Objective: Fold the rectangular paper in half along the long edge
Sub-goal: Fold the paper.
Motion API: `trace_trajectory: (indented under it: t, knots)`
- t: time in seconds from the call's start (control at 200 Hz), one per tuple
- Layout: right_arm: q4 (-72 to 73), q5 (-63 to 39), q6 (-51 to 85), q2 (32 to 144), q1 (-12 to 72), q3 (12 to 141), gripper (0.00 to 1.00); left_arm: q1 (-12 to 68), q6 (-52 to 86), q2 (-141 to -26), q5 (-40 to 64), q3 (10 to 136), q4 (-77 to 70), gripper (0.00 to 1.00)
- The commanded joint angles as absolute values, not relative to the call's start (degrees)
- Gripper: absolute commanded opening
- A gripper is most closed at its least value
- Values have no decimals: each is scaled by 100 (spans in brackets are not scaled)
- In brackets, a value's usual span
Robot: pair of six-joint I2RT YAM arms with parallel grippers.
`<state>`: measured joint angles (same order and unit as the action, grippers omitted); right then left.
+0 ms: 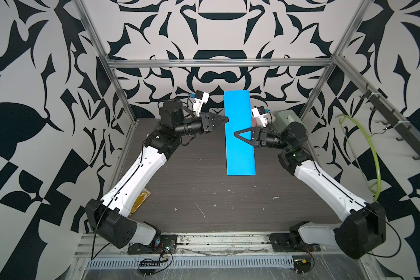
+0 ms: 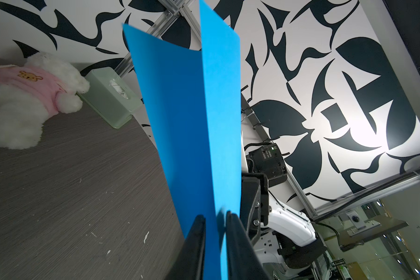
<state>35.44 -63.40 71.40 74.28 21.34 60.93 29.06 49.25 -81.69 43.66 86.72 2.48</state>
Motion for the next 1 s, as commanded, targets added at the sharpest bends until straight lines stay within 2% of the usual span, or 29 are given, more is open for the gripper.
trace_trajectory:
  t: [0.0, 0.345, 0.57, 0.995]
  knots:
    - [4086, -6317, 7189, 7223, 2105, 6300, 37, 2919, 4825, -8001, 4342, 8666, 299, 23]
    - [5569, -6314, 8398, 7577, 2052, 6354, 37, 2883, 4535, -7753, 4096, 8846, 681, 32]
    - [5629, -6319, 8525, 7659, 2051, 6407, 37, 2881, 4593, -7745, 4137, 8743, 592, 34]
    - [5753, -6351, 8613, 7725, 2057, 6416, 33, 2883, 4649, -7765, 4166, 8631, 493, 35]
